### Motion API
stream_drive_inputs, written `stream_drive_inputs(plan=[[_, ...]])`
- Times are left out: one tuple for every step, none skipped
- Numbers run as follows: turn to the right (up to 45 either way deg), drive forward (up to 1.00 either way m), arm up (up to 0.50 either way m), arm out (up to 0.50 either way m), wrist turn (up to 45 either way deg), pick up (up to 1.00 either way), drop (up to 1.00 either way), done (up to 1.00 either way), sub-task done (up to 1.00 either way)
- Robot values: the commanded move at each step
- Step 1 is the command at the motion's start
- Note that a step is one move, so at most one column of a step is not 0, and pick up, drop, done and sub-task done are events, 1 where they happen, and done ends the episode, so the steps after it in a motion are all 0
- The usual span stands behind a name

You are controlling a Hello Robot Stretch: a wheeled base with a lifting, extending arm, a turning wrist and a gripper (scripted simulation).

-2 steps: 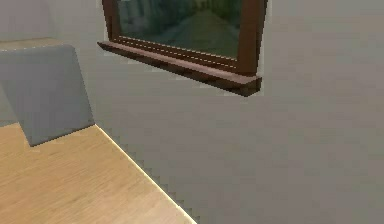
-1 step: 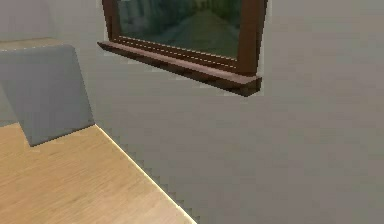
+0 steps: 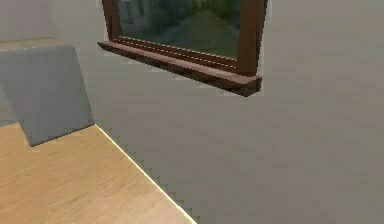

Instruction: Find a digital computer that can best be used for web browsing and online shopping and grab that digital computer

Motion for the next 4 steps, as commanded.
stream_drive_inputs(plan=[[0.0, 0.00, -0.30, 0.00, 0.0, 0.00, 0.00, 0.00, 0.00], [0.0, 0.00, 0.00, 0.00, 0.0, 1.00, 0.00, 0.00, 0.00], [0.0, 0.00, 0.10, 0.00, 0.0, 0.00, 0.00, 0.00, 0.00], [0.0, 0.00, 0.00, 0.00, 0.0, 0.00, 0.00, 1.00, 0.00]])
